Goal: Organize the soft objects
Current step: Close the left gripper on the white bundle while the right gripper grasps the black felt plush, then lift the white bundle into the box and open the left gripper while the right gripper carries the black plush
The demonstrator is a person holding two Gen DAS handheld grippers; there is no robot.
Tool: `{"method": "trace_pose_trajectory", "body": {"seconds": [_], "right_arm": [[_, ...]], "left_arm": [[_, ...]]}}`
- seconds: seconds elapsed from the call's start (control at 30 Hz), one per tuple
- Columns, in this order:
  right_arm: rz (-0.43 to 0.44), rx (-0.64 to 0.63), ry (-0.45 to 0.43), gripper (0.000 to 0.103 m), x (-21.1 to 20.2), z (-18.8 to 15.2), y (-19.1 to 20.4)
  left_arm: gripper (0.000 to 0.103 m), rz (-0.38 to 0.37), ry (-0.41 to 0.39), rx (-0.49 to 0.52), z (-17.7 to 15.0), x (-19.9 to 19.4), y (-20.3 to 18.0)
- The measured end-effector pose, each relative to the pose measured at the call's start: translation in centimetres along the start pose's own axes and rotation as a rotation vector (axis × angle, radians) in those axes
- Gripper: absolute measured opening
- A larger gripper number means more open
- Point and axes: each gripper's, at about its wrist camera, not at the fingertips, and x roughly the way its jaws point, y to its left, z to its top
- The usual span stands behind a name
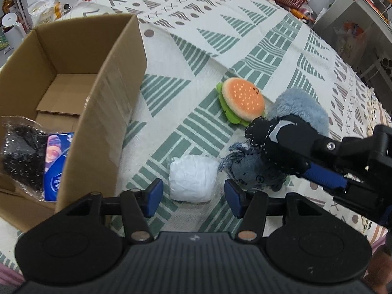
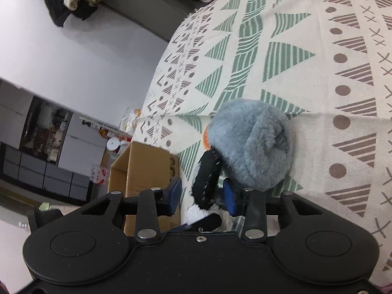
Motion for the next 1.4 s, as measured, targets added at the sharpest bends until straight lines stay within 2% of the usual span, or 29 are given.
{"method": "trace_pose_trajectory", "body": {"seconds": [0.13, 0.2, 0.27, 0.77, 1.4], "right_arm": [[-0.009, 0.01, 0.001, 0.022, 0.3, 0.2, -0.3], [-0.005, 0.012, -0.001, 0.02, 0.4, 0.0, -0.4], [-0.008, -0.004, -0.014, 0.018, 0.1, -0.1, -0.2], [-0.022, -0.094, -0.098, 0.017, -3.5, -1.3, 2.0], [-0.101, -0.188, -0.205, 0.018, -7.4, -2.7, 6.0]], "left_arm": [[0.055, -0.014, 0.005, -0.002, -0.2, 0.8, 0.2], [0.039, -0.015, 0.011, 0.0, -0.2, 0.9, 0.2], [0.039, -0.013, 0.017, 0.004, -0.3, 1.0, 0.2], [0.039, -0.027, -0.073, 0.006, -0.6, -4.4, 0.2], [0.039, -0.059, -0.19, -0.013, -0.8, -11.1, 1.5]]}}
